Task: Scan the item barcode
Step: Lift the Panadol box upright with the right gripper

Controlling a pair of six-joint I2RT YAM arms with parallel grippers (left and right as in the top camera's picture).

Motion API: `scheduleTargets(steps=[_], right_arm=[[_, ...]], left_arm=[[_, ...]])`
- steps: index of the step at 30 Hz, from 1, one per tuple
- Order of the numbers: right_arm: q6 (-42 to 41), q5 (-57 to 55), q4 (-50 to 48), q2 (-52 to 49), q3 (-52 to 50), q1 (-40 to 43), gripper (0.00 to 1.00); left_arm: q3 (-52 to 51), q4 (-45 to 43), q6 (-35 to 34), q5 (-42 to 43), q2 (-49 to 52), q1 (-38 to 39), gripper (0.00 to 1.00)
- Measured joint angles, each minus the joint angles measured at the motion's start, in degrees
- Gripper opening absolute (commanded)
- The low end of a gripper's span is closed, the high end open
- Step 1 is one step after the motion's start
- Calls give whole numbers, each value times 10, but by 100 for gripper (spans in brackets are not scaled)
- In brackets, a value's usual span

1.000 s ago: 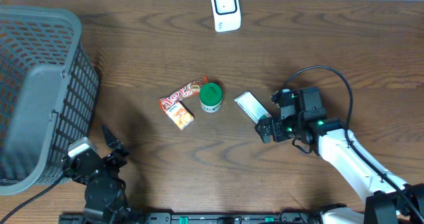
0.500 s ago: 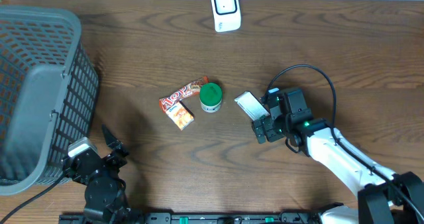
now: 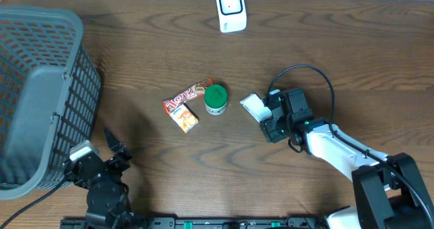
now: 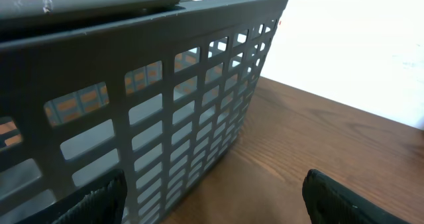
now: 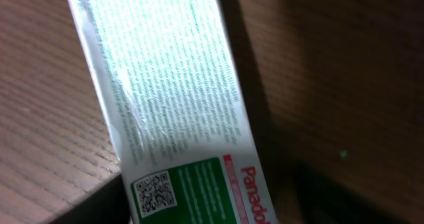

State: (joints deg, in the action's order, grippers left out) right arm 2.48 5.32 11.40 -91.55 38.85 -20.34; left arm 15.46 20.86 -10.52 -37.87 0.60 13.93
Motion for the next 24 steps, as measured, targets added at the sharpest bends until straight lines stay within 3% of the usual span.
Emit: scheduleTargets(steps=[5, 12, 18, 24], right_arm=[[2, 6, -2, -1, 0, 0, 35], [-2, 34, 26, -2, 13, 0, 22], [-2, 62, 97, 7, 41, 0, 25], [-2, 110, 167, 79, 70, 0, 30]], left_arm=[[0, 0, 0, 0, 0, 0, 85], [0, 0, 0, 0, 0, 0, 85], [0, 0, 0, 0, 0, 0, 85], [0, 0, 0, 0, 0, 0, 85]])
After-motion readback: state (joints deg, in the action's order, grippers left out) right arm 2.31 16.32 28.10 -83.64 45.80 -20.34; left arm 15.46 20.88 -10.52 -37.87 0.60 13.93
